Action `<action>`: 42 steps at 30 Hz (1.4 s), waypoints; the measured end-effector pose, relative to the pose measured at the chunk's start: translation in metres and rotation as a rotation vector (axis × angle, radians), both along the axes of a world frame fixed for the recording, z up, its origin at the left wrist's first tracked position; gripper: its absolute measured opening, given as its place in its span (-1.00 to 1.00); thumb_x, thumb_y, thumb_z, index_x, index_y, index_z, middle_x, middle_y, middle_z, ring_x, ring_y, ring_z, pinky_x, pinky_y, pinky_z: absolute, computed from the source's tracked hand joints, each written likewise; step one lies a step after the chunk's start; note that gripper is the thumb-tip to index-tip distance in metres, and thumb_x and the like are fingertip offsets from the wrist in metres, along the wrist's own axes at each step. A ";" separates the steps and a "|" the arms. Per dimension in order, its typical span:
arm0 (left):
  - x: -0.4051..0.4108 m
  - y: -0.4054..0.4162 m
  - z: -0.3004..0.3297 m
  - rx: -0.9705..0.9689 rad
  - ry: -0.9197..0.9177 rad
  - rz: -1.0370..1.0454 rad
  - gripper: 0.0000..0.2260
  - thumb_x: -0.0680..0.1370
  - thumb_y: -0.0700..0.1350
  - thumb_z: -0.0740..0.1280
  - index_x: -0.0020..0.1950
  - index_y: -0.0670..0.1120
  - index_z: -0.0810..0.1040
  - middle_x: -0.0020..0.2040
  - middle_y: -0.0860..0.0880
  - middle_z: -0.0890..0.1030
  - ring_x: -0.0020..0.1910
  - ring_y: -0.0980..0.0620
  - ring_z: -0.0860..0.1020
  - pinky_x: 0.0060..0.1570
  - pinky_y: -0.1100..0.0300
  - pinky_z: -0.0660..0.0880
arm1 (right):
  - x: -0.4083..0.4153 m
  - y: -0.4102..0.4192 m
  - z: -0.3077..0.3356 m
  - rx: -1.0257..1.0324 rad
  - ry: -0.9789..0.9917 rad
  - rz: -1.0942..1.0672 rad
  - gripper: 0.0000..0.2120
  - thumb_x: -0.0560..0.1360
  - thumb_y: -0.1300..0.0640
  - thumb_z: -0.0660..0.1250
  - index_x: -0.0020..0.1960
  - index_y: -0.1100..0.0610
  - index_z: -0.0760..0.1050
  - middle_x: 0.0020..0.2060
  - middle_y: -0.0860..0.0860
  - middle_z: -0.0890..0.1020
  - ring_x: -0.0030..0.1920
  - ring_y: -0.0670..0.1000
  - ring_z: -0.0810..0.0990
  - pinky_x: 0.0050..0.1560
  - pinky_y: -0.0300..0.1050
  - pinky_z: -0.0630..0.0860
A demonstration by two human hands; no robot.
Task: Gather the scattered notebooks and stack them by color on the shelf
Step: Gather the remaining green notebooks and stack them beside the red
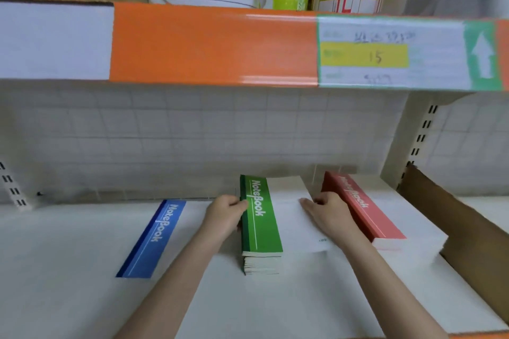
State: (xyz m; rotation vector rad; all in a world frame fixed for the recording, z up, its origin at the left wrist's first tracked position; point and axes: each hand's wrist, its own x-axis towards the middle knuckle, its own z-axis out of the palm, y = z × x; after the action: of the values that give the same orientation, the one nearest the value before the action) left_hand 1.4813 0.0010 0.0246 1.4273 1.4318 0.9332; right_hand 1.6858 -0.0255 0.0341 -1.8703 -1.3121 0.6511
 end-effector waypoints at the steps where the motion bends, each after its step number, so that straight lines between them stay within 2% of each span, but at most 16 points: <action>1: 0.001 0.002 -0.003 0.004 0.015 0.009 -0.73 0.58 -0.13 0.27 -0.04 -0.35 0.59 -0.24 -0.21 0.57 -0.36 -0.03 0.44 -0.30 0.18 0.33 | 0.001 0.004 -0.003 0.009 -0.042 0.005 -0.70 0.52 0.03 0.33 -0.28 0.19 0.40 -0.42 0.03 0.45 -0.43 -0.01 0.38 -0.40 -0.17 0.29; 3: 0.004 0.007 -0.007 0.037 0.059 0.035 -0.77 0.57 -0.13 0.29 -0.14 -0.27 0.63 -0.24 -0.19 0.63 -0.32 -0.03 0.50 -0.25 0.17 0.38 | 0.003 0.011 -0.007 0.010 -0.106 0.011 -0.73 0.52 0.02 0.33 -0.19 0.23 0.46 -0.32 0.05 0.53 -0.33 0.02 0.46 -0.36 -0.14 0.32; 6: 0.007 0.010 -0.009 0.137 0.135 0.095 -0.81 0.55 -0.14 0.33 -0.26 -0.08 0.60 -0.33 0.02 0.61 -0.28 0.06 0.56 -0.18 0.18 0.48 | 0.003 0.017 -0.013 0.018 -0.115 0.018 -0.72 0.52 0.01 0.33 -0.06 0.26 0.53 -0.22 0.08 0.61 -0.22 0.05 0.53 -0.30 -0.16 0.36; 8: 0.008 0.012 -0.012 0.191 0.175 0.088 -0.87 0.54 -0.14 0.34 -0.18 -0.07 0.62 -0.32 0.02 0.60 -0.28 0.08 0.56 -0.17 0.23 0.49 | 0.004 0.019 -0.017 0.020 -0.152 0.030 -0.72 0.52 0.00 0.31 -0.07 0.25 0.56 -0.31 0.04 0.58 -0.30 0.01 0.52 -0.39 -0.19 0.33; 11: 0.011 0.013 -0.017 0.241 0.194 0.077 -0.89 0.55 -0.15 0.34 -0.07 -0.11 0.67 -0.31 0.12 0.59 -0.32 0.27 0.54 -0.37 0.55 0.38 | 0.006 0.021 -0.021 0.035 -0.191 0.019 -0.72 0.52 0.00 0.29 -0.08 0.23 0.56 -0.33 0.06 0.57 -0.34 0.02 0.50 -0.43 -0.22 0.30; 13: 0.014 0.014 -0.020 0.269 0.206 0.068 -0.88 0.55 -0.16 0.33 -0.05 -0.12 0.67 -0.29 0.13 0.60 -0.31 0.33 0.53 -0.38 0.58 0.38 | 0.007 0.021 -0.024 0.039 -0.216 0.005 -0.73 0.52 0.00 0.29 -0.13 0.22 0.54 -0.38 0.04 0.55 -0.37 0.01 0.48 -0.43 -0.21 0.30; 17: 0.015 0.014 -0.027 0.311 0.254 0.081 -0.87 0.55 -0.17 0.32 -0.09 -0.11 0.67 -0.27 0.11 0.65 -0.32 0.29 0.56 -0.37 0.55 0.39 | 0.006 0.021 -0.031 0.075 -0.262 -0.007 -0.67 0.51 0.03 0.30 -0.36 0.17 0.38 -0.52 -0.04 0.41 -0.50 -0.05 0.36 -0.49 -0.22 0.24; 21: 0.014 0.017 -0.034 0.361 0.329 0.114 -0.83 0.54 -0.17 0.33 -0.14 -0.23 0.66 -0.28 -0.06 0.67 -0.28 0.00 0.62 -0.31 0.31 0.44 | 0.006 0.024 -0.035 0.113 -0.290 -0.013 -0.59 0.50 0.01 0.32 -0.42 0.11 0.24 -0.49 -0.04 0.37 -0.48 -0.06 0.33 -0.48 -0.21 0.22; 25: 0.012 0.020 -0.036 0.364 0.336 0.073 -0.80 0.56 -0.15 0.32 -0.15 -0.25 0.63 -0.24 -0.16 0.67 -0.20 -0.14 0.62 -0.18 0.09 0.52 | 0.010 0.025 -0.038 0.080 -0.299 0.007 -0.58 0.52 -0.04 0.30 -0.39 0.11 0.24 -0.47 -0.03 0.36 -0.47 -0.04 0.32 -0.46 -0.18 0.23; 28: 0.010 0.016 -0.036 0.347 0.374 0.033 -0.71 0.61 -0.08 0.25 -0.25 -0.18 0.57 -0.35 -0.06 0.60 -0.34 -0.03 0.54 -0.34 0.28 0.42 | 0.012 0.021 -0.036 0.079 -0.279 0.084 -0.61 0.53 -0.12 0.27 -0.34 0.10 0.36 -0.41 -0.02 0.42 -0.43 -0.03 0.39 -0.38 -0.17 0.31; 30: 0.008 0.011 -0.036 0.289 0.335 -0.035 -0.67 0.62 0.03 0.19 -0.20 -0.15 0.55 -0.28 -0.09 0.63 -0.30 -0.01 0.55 -0.27 0.31 0.44 | 0.014 0.014 -0.033 0.069 -0.190 0.151 -0.58 0.48 -0.24 0.26 -0.05 0.13 0.52 -0.17 0.01 0.54 -0.21 -0.01 0.53 -0.17 -0.14 0.46; 32: 0.003 0.004 -0.034 0.165 0.170 -0.163 -0.61 0.55 0.20 0.21 0.06 -0.09 0.58 -0.02 -0.08 0.67 -0.11 0.05 0.61 0.04 0.13 0.52 | 0.017 0.002 -0.029 0.045 0.005 0.313 -0.45 0.37 -0.35 0.30 0.26 -0.09 0.41 0.14 -0.13 0.52 0.06 -0.15 0.54 0.03 -0.19 0.50; 34: -0.002 -0.003 -0.029 0.027 0.024 -0.313 -0.52 0.42 0.35 0.30 0.25 0.15 0.48 0.16 0.14 0.61 0.09 0.22 0.58 0.22 0.13 0.46 | 0.017 -0.008 -0.026 -0.065 0.088 0.460 -0.05 0.24 -0.42 0.35 0.51 -0.13 0.08 0.37 -0.25 0.29 0.31 -0.29 0.33 0.25 -0.26 0.35; 37: -0.005 -0.011 -0.027 -0.071 -0.031 -0.433 -0.32 0.28 0.29 0.45 0.34 0.27 0.29 0.19 0.26 0.58 0.17 0.25 0.54 0.29 0.15 0.41 | 0.018 -0.011 -0.029 -0.137 0.024 0.548 0.25 0.17 -0.40 0.41 0.54 -0.05 -0.30 0.52 -0.17 -0.05 0.42 -0.25 0.02 0.34 -0.33 0.05; 39: -0.006 -0.013 -0.031 -0.068 -0.048 -0.453 -0.19 0.27 0.19 0.51 0.42 0.23 0.19 0.22 0.24 0.56 0.22 0.22 0.52 0.31 0.13 0.40 | 0.018 -0.014 -0.030 -0.129 0.029 0.600 0.30 0.12 -0.37 0.46 0.52 -0.08 -0.35 0.52 -0.16 -0.14 0.46 -0.24 -0.12 0.42 -0.29 -0.04; 42: -0.011 -0.015 -0.036 -0.077 -0.018 -0.528 -0.05 0.26 0.08 0.57 0.49 0.24 0.04 0.25 0.31 0.51 0.24 0.28 0.48 0.22 0.30 0.43 | 0.023 -0.019 -0.034 -0.115 0.066 0.637 0.36 0.08 -0.31 0.55 0.50 -0.16 -0.37 0.51 -0.21 -0.20 0.49 -0.23 -0.20 0.53 -0.11 -0.07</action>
State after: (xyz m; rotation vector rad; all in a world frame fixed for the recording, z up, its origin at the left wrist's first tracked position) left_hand 1.4704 -0.0137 -0.0114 1.6202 0.9863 0.5459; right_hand 1.7083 -0.0446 0.0003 -1.4822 -1.8719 1.1173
